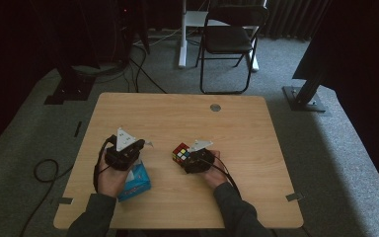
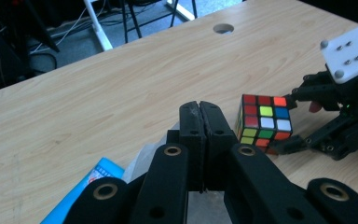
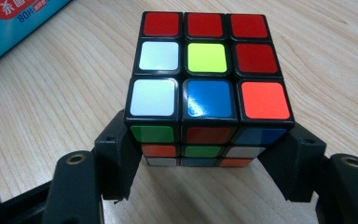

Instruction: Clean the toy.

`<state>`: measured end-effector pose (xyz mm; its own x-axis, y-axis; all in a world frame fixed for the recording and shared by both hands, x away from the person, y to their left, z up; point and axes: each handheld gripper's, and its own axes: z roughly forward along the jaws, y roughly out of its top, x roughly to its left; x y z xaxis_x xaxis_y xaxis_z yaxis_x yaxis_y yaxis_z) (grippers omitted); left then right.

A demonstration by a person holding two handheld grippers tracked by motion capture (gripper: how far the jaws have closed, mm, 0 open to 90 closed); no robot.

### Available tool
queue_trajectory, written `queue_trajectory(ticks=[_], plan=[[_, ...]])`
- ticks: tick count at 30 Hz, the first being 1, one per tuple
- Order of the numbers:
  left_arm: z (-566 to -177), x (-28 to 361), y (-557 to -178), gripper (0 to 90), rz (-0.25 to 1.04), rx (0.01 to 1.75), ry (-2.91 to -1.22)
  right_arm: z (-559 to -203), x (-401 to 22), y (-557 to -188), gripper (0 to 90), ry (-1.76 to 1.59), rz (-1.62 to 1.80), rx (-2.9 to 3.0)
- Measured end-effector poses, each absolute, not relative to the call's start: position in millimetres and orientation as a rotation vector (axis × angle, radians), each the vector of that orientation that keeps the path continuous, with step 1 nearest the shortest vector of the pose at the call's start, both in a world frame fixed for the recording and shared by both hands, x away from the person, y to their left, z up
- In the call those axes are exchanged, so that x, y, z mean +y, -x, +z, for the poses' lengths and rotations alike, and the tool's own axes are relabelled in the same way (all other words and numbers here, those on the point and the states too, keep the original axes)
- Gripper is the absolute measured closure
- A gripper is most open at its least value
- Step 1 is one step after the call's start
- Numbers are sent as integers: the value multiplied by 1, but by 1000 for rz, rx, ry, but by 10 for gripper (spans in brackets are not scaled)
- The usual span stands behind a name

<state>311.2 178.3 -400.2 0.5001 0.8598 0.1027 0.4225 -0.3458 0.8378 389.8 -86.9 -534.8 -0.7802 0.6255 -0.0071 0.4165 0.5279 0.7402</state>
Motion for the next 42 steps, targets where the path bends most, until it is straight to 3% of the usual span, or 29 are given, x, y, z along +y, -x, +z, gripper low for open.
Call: queue_trajectory(ticks=[42], plan=[[-377,131,-340,890,651,919,-1945,-535,-101,-382,341,-853,1112,2511]])
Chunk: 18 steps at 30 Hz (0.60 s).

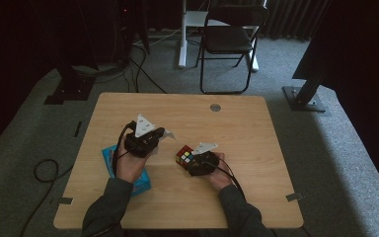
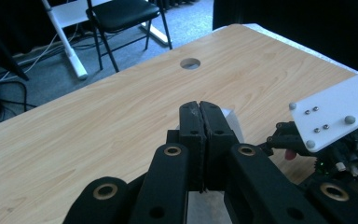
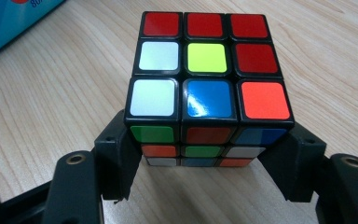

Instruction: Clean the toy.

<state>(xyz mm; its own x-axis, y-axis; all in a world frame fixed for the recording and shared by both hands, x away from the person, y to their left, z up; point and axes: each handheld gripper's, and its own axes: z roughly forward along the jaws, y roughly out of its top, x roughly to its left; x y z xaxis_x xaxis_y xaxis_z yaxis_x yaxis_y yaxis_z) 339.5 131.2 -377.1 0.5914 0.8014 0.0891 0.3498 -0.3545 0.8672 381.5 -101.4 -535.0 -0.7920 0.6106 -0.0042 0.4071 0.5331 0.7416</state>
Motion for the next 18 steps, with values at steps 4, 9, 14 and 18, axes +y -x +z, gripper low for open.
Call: queue_trajectory(ticks=[4,9,14,18], plan=[[-377,126,-342,890,645,912,-1949,-535,-103,-381,341,-854,1114,2510],[-378,123,-344,890,635,906,-1952,-535,-105,-381,341,-855,1120,2510],[-379,119,-348,890,628,903,-1957,-536,-106,-380,340,-861,1126,2506],[-381,115,-352,890,623,901,-1963,-536,-107,-379,340,-861,1122,2506]])
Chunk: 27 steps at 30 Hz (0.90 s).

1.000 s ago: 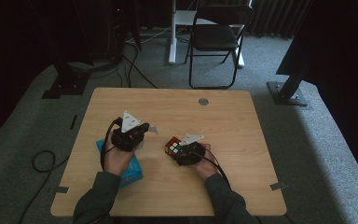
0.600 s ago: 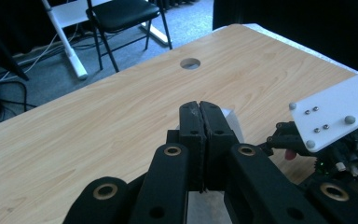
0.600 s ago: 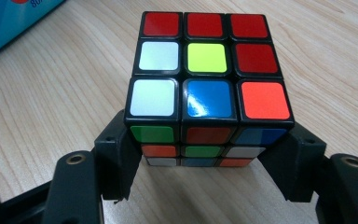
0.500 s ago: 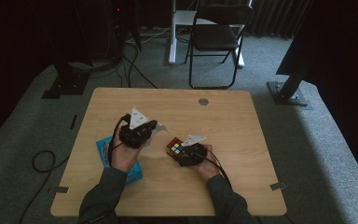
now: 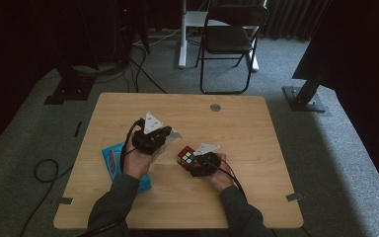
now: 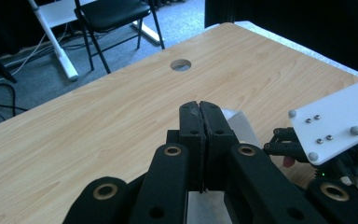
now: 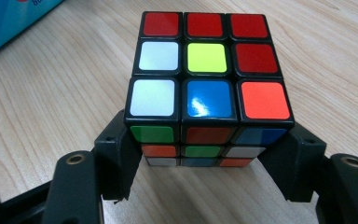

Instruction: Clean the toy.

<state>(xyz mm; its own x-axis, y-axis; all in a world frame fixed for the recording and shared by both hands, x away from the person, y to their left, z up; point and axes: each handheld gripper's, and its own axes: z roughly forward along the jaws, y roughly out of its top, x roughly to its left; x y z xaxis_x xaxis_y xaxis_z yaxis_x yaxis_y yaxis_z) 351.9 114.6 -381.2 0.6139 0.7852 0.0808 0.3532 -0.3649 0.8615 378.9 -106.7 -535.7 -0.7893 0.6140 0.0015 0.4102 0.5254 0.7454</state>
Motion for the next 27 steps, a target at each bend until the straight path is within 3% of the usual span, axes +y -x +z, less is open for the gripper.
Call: queue_trajectory(ticks=[27], plan=[[-405,83,-356,889,519,828,-2022,-534,-121,-374,253,-899,1145,2481]])
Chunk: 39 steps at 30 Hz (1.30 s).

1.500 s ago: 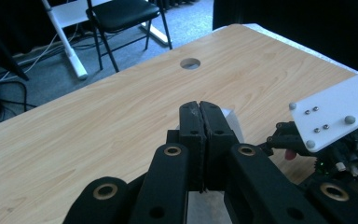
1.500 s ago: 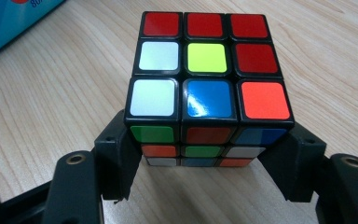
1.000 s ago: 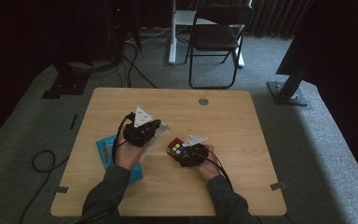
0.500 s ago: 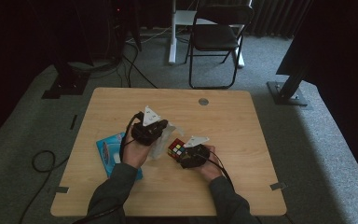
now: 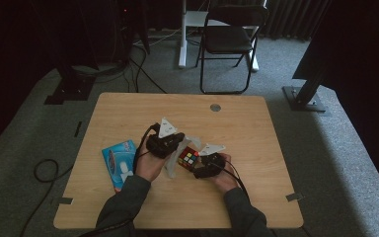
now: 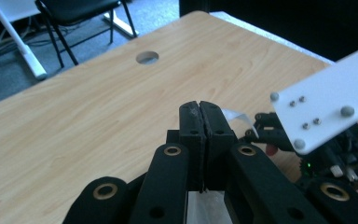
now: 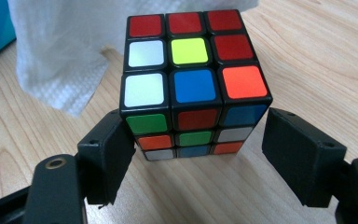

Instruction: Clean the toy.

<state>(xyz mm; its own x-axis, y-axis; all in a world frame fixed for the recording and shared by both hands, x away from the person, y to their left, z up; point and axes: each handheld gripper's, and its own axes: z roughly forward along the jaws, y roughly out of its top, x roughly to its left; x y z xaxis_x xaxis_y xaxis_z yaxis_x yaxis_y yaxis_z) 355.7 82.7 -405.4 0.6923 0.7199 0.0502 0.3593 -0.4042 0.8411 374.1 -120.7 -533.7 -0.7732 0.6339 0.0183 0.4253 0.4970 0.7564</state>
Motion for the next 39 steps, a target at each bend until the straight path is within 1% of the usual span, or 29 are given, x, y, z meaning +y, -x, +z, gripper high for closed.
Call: queue_trajectory(ticks=[21,29,37,39], plan=[[-474,58,-361,887,350,879,-2204,-533,-128,-375,259,-917,1156,2462],[-481,57,-363,886,329,883,-2219,-528,-133,-374,254,-914,1176,2457],[-481,56,-364,886,333,870,-2233,-514,-141,-370,275,-884,1234,2413],[-481,57,-364,886,333,870,-2231,-511,-142,-370,294,-876,1252,2403]])
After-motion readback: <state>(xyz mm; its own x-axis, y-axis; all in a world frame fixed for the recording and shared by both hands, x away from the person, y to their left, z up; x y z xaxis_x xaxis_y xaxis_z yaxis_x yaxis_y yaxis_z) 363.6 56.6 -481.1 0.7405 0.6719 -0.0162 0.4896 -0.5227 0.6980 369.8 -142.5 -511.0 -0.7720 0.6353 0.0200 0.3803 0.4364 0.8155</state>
